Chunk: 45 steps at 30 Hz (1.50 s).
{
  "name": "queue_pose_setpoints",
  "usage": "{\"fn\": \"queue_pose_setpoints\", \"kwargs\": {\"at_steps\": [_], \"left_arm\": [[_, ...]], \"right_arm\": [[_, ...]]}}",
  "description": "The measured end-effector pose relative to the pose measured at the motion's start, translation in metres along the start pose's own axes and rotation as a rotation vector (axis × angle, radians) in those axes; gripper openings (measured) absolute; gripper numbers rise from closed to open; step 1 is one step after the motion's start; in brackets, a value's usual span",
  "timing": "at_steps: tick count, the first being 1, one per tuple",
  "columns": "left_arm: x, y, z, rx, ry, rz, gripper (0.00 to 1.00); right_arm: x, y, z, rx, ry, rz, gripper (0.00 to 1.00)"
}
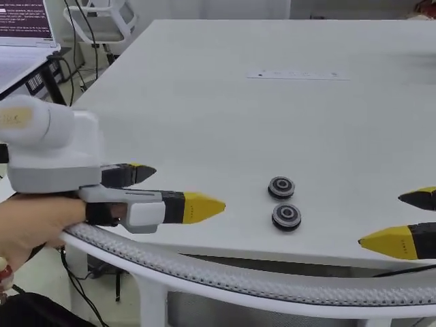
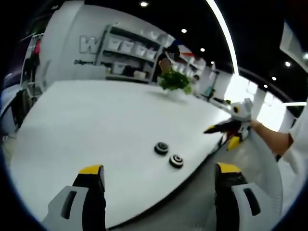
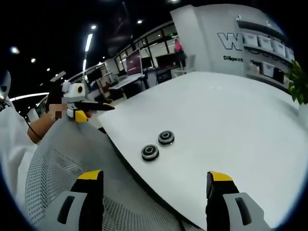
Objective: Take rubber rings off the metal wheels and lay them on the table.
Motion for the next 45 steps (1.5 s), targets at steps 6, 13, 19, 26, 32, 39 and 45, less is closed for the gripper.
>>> {"fn": "queue_pose_setpoints", "kwargs": {"at_steps": [6,13,19,26,32,39,45], "left_arm": [[0.003,0.012,0.003,0.014,-0.011,-0.089,0.88],[0.018,0.048,-0.001,0.078,-0.074,-0.126,0.86],[0.038,0.068,-0.012,0.065,-0.128,-0.248,0.86],[0.047,0.076,-0.039,0.027,-0.167,-0.345,0.81],[0.053,0.085,-0.059,0.047,-0.177,-0.483,0.71],[0.049,0.079,-0.076,0.015,-0.225,-0.511,0.64],[0.047,0.067,-0.096,-0.02,-0.277,-0.529,0.55]], "right_arm": [[0.004,0.003,0.001,0.006,-0.019,0.043,0.87],[0.005,0.053,0.01,0.166,-0.009,0.058,0.91],[0.006,0.078,0.008,0.208,-0.013,0.14,0.89],[-0.002,0.098,-0.017,0.211,0.027,0.264,0.79],[-0.002,0.115,-0.036,0.231,0.055,0.304,0.66],[-0.007,0.113,-0.05,0.249,0.107,0.342,0.58],[-0.012,0.093,-0.066,0.22,0.16,0.365,0.47]]}}
Point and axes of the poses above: the centre of the closed fingertips' face, and the gripper's own axes: z roughly backward along the fingers, x roughly to its right, y roughly out of its top, the point moved 2 cm from there along z, roughly backward along the fingers, and after that the axes turned 9 degrees about -y, right-handed, at the moved point
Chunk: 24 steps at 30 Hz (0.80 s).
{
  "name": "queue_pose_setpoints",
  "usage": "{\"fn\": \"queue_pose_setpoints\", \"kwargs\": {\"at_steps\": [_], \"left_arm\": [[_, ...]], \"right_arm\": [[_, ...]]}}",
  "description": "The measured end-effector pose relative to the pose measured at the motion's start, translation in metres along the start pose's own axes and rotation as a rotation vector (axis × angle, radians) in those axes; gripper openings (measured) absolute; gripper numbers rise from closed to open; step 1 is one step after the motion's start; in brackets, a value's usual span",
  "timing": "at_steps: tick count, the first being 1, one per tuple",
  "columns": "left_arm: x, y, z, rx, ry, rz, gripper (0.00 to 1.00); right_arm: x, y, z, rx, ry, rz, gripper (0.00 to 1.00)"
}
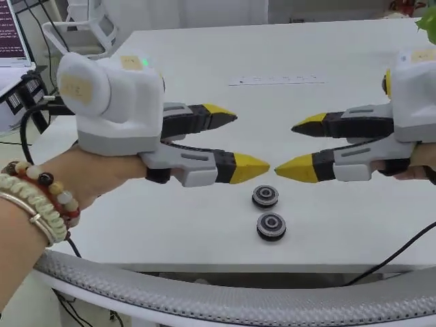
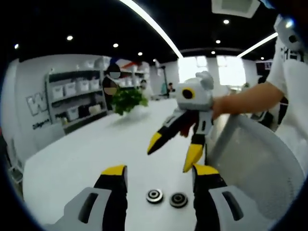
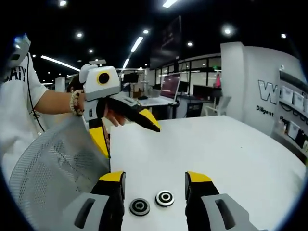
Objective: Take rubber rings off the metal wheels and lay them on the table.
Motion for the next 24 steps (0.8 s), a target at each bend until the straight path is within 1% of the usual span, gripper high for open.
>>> {"fn": "queue_pose_setpoints", "kwargs": {"at_steps": [2,3,4,5,6,8,11,12,14,15,16,17,19,20,21,22,23,24], "left_arm": [[-0.001,-0.004,-0.006,-0.016,-0.006,-0.011,0.54],[0.0,-0.008,-0.011,-0.048,-0.017,-0.021,0.54],[0.001,-0.012,-0.014,-0.077,-0.029,-0.04,0.54],[0.002,-0.016,-0.02,-0.104,-0.041,-0.06,0.54],[0.003,-0.018,-0.023,-0.109,-0.049,-0.064,0.54],[0.006,-0.021,-0.031,-0.106,-0.073,-0.052,0.52],[0.01,-0.027,-0.039,-0.105,-0.093,-0.04,0.5],[0.012,-0.032,-0.042,-0.117,-0.105,-0.043,0.5],[0.014,-0.04,-0.044,-0.137,-0.118,-0.05,0.48],[0.013,-0.043,-0.045,-0.143,-0.122,-0.043,0.47],[0.013,-0.048,-0.046,-0.159,-0.134,-0.035,0.46],[0.014,-0.05,-0.046,-0.175,-0.139,-0.045,0.45],[0.014,-0.054,-0.049,-0.186,-0.135,-0.049,0.43],[0.015,-0.055,-0.05,-0.184,-0.136,-0.047,0.42],[0.017,-0.057,-0.051,-0.171,-0.137,-0.03,0.42],[0.019,-0.059,-0.052,-0.168,-0.144,-0.023,0.41],[0.022,-0.062,-0.054,-0.17,-0.152,-0.01,0.4],[0.024,-0.065,-0.055,-0.181,-0.165,-0.015,0.39]], "right_arm": [[0.0,-0.009,-0.004,-0.027,-0.003,-0.027,0.42],[-0.001,-0.016,-0.007,-0.051,0.002,-0.033,0.4],[-0.006,-0.021,-0.007,-0.083,0.02,-0.03,0.39],[-0.008,-0.025,-0.009,-0.101,0.035,-0.007,0.39],[-0.011,-0.027,-0.011,-0.103,0.036,-0.008,0.38],[-0.017,-0.039,-0.011,-0.154,0.066,-0.007,0.36],[-0.022,-0.056,-0.012,-0.218,0.087,0.004,0.32],[-0.025,-0.063,-0.013,-0.24,0.094,-0.004,0.32],[-0.028,-0.073,-0.013,-0.275,0.111,0.007,0.3],[-0.029,-0.076,-0.014,-0.287,0.112,0.003,0.28],[-0.031,-0.08,-0.014,-0.303,0.122,-0.002,0.27],[-0.033,-0.082,-0.015,-0.307,0.126,-0.002,0.26],[-0.034,-0.086,-0.017,-0.325,0.13,-0.003,0.26],[-0.033,-0.088,-0.018,-0.332,0.128,-0.005,0.26],[-0.033,-0.092,-0.018,-0.344,0.129,-0.001,0.26],[-0.033,-0.094,-0.019,-0.351,0.125,-0.002,0.26],[-0.034,-0.096,-0.019,-0.361,0.129,-0.005,0.26],[-0.035,-0.097,-0.019,-0.366,0.13,-0.009,0.26]]}}
Point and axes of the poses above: the centre of the closed fingertips' face, and the gripper's own axes: z roughly backward along the fingers, x roughly to its right, y roughly out of its top, the point moved 2 cm from there along z, roughly backward along the fingers, and after that the axes turned 9 degrees about -y, right-handed, at the moved point
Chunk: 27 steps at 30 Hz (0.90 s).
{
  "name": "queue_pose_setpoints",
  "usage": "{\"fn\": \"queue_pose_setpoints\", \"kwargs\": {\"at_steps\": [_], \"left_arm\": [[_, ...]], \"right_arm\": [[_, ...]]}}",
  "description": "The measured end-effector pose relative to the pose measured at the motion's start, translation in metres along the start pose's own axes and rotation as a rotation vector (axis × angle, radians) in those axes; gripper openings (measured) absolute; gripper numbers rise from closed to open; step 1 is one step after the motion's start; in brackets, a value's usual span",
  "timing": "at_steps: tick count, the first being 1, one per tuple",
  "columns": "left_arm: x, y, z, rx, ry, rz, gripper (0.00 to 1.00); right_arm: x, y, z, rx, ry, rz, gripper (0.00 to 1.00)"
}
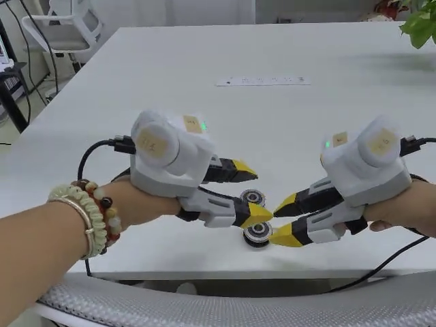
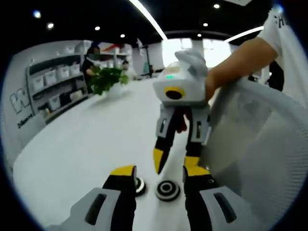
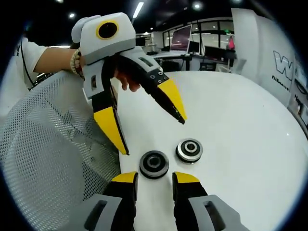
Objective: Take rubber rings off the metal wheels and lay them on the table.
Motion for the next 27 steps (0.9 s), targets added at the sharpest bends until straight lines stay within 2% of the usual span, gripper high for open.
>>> {"fn": "queue_pose_setpoints", "kwargs": {"at_steps": [2,5,7,10,13,16,23,25,27], "left_arm": [[0.0,-0.006,-0.002,-0.012,-0.011,-0.001,0.36],[-0.001,-0.017,-0.004,-0.02,-0.021,0.051,0.34],[0.0,-0.026,-0.006,-0.053,-0.026,0.046,0.32],[-0.001,-0.032,-0.009,-0.063,-0.032,0.069,0.3],[-0.005,-0.032,-0.011,-0.05,-0.016,0.092,0.28],[-0.008,-0.036,-0.013,-0.055,-0.013,0.102,0.23],[-0.005,-0.042,-0.016,-0.073,-0.024,0.104,0.2],[-0.006,-0.047,-0.016,-0.088,-0.023,0.1,0.18],[-0.004,-0.047,-0.016,-0.075,-0.035,0.118,0.16]], "right_arm": [[0.0,-0.004,-0.003,-0.012,-0.003,-0.01,0.26],[-0.003,-0.005,-0.007,-0.019,0.009,-0.017,0.25],[-0.004,-0.004,-0.009,-0.017,0.013,-0.019,0.24],[0.0,-0.006,-0.011,-0.024,0.0,-0.026,0.23],[0.0,-0.007,-0.011,-0.027,-0.003,-0.027,0.21],[0.0,-0.008,-0.012,-0.03,-0.002,-0.023,0.2],[0.003,-0.008,-0.012,-0.029,-0.009,-0.05,0.18],[0.003,-0.008,-0.013,-0.029,-0.007,-0.048,0.18],[0.003,-0.008,-0.013,-0.029,-0.005,-0.052,0.17]]}}
Point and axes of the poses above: the centre of the closed fingertips' face, and the gripper's own axes: z roughly backward along the fingers, x roughly to its right, y roughly out of its top, the point moved 2 cm from there along z, roughly backward along the fingers, and after that the axes turned 9 degrees about -y, right-handed, at the moved point
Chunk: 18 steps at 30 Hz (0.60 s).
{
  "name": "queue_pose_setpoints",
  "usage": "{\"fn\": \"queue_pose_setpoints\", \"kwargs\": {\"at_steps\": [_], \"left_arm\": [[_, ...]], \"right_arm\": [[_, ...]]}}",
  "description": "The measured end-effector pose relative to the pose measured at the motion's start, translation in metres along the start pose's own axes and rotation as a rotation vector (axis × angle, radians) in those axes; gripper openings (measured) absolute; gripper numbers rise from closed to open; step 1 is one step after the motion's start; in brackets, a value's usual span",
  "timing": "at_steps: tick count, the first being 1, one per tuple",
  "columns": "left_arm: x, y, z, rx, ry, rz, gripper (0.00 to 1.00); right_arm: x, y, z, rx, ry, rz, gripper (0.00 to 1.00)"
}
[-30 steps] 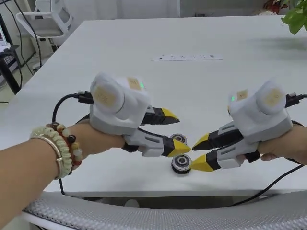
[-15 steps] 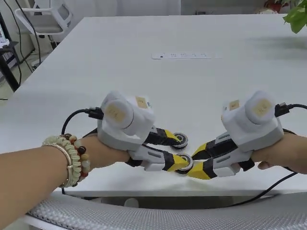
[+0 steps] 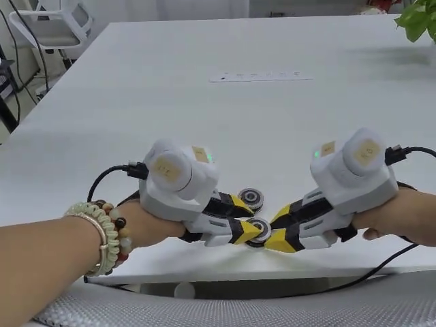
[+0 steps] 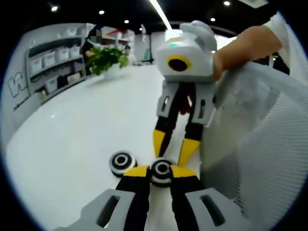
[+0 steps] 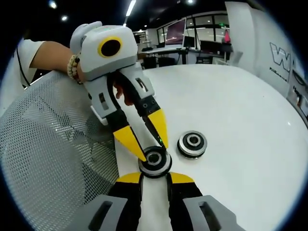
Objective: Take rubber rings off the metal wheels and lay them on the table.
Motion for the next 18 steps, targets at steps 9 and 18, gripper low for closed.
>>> {"fn": "queue_pose_setpoints", "kwargs": {"at_steps": [9,18], "left_arm": [[0.001,0.0003,-0.0013,0.014,-0.012,0.004,0.14],[0.0038,0.0005,-0.0038,0.011,-0.011,0.015,0.23]], "right_arm": [[-0.0012,0.0049,-0.002,0.027,-0.001,0.002,0.23],[-0.0006,0.0062,-0.0034,0.033,-0.006,0.038,0.24]]}}
Point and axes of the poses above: the centre of the closed fingertips' face, and the gripper's own axes: z roughly backward along the fingers, x roughly to its right, y roughly out of its top, the point moved 2 cm from there along z, roughly backward along the fingers, and after that the axes turned 9 degrees about -y, right-handed, at the moved point
